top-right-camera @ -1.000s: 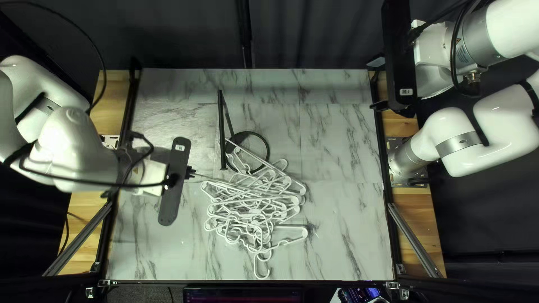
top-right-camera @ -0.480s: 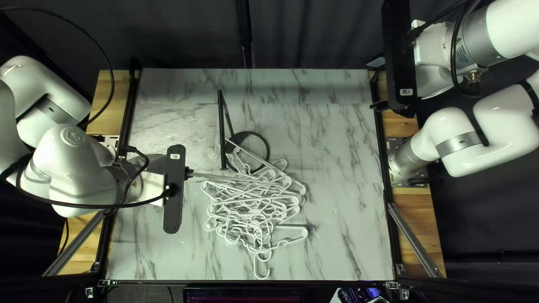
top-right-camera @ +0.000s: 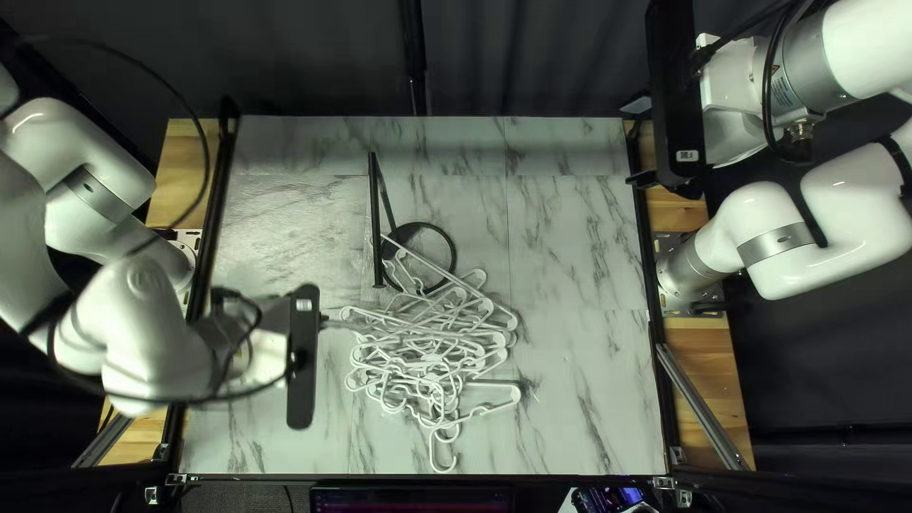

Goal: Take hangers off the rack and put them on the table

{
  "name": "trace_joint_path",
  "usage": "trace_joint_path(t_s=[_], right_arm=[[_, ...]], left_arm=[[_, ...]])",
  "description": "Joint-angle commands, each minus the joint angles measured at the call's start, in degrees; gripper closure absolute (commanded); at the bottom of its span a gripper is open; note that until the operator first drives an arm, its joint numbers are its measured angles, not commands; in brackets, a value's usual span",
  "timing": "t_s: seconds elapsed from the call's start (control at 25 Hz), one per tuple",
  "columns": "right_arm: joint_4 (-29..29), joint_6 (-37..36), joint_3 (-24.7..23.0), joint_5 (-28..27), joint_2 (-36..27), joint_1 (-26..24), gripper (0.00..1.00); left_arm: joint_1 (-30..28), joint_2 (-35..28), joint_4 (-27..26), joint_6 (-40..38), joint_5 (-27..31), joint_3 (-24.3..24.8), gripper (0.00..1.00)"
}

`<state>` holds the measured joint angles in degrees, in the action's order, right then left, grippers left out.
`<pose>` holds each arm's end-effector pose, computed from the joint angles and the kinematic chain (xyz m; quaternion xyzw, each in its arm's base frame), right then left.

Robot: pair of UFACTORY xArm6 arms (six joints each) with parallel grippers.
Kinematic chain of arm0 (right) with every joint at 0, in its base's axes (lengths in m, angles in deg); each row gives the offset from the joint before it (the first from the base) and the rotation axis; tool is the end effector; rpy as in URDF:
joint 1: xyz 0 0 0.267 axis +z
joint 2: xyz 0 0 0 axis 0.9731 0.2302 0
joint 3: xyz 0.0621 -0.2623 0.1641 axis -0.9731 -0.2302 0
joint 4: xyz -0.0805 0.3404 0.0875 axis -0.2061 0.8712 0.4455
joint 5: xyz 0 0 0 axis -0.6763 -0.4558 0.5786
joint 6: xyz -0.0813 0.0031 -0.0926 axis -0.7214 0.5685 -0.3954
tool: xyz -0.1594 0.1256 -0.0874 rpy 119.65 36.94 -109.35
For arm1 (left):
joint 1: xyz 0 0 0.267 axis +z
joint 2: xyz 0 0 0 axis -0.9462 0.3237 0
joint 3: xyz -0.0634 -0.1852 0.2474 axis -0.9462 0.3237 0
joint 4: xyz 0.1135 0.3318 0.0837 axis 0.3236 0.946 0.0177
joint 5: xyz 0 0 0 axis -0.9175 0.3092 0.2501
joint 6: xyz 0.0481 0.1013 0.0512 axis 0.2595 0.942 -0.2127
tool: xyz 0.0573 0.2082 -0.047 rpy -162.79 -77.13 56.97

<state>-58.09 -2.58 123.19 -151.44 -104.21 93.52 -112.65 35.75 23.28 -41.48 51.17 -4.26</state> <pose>0.2753 -0.0180 0.4329 0.9694 0.0517 0.2132 0.1101 0.4044 -0.1489 0.1928 -0.9552 0.0604 -0.1790 0.2278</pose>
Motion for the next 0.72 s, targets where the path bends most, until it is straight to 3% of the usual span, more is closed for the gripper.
trace_joint_path(t_s=[0.04, 0.08, 0.72], right_arm=[[0.0, 0.0, 0.0, 0.0, 0.0, 0.0, 0.0], [0.0, 0.0, 0.0, 0.0, 0.0, 0.0, 0.0], [0.0, 0.0, 0.0, 0.0, 0.0, 0.0, 0.0]], left_arm=[[-5.12, 13.08, 1.16, -7.89, 10.62, -10.32, 1.0], [-5.26, 14.73, 0.87, -8.08, 12.33, -11.89, 1.0], [-5.52, 14.91, 0.65, -8.37, 12.63, -11.73, 1.0]])
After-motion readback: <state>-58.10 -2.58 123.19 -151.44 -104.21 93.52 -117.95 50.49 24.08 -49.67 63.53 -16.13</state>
